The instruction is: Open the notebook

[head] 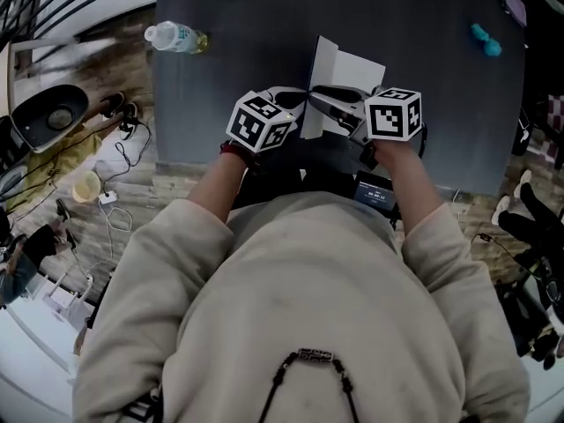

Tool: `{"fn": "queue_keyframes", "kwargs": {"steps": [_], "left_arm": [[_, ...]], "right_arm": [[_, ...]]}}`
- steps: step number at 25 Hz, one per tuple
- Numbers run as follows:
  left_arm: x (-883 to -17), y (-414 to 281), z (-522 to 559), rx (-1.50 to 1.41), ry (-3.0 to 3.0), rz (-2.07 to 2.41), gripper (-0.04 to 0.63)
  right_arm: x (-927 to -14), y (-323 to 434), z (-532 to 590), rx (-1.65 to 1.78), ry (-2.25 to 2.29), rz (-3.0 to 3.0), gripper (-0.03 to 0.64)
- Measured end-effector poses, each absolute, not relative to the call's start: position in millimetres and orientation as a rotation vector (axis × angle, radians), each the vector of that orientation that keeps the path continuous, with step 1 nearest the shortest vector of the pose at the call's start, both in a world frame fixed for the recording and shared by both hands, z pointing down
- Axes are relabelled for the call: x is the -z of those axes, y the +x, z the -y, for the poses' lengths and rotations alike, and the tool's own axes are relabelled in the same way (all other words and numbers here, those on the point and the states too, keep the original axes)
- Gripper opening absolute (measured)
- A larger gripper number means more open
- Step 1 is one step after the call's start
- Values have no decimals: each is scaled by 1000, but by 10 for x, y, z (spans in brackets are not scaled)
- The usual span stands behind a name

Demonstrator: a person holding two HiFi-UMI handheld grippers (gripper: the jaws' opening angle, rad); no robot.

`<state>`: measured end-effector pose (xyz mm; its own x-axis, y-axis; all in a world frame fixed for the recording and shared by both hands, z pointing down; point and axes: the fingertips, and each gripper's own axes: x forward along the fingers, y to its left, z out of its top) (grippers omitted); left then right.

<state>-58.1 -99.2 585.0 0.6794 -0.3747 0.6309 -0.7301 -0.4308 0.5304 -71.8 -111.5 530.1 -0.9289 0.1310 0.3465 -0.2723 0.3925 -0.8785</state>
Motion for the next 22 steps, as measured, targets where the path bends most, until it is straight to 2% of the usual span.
{"fn": "queue_keyframes", "kwargs": {"steps": [22], "left_arm": [[-6004,-1441,353,-304,1737,1126,0]], "right_arm": [[-5761,-1418,681,-1355,-107,2100,75]]}}
